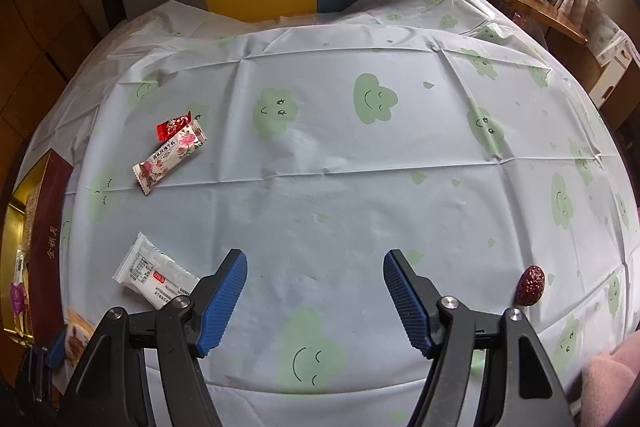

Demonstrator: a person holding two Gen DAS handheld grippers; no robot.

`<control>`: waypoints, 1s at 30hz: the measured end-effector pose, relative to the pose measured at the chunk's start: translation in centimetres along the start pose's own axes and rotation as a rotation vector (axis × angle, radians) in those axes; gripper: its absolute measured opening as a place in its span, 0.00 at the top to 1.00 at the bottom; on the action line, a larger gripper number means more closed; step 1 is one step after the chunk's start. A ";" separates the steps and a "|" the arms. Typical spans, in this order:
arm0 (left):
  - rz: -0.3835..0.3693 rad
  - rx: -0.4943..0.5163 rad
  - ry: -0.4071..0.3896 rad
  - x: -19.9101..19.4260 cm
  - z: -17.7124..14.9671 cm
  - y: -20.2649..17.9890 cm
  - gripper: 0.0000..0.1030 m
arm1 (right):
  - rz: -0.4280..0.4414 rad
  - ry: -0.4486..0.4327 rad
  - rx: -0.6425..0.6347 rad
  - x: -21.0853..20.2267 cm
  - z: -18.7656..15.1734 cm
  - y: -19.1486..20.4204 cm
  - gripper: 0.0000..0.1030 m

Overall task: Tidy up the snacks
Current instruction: 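Lift the pastry bag with the left gripper while the right gripper grasps a small red candy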

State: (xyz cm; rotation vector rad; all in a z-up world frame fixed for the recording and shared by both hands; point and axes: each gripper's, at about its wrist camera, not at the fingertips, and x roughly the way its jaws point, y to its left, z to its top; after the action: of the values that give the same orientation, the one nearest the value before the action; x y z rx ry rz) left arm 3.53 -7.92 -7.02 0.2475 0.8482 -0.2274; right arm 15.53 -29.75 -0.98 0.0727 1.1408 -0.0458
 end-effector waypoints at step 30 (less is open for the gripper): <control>-0.094 -0.073 -0.066 0.8 -1.4 1.3 0.40 | 0.163 0.113 -0.257 9.8 12.3 12.9 0.53</control>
State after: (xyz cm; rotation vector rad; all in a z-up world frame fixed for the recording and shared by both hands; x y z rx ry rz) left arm 3.47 -6.33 -8.39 0.1317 0.8018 -0.2905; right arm 31.67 -17.88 -4.38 -0.0613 1.2414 0.2524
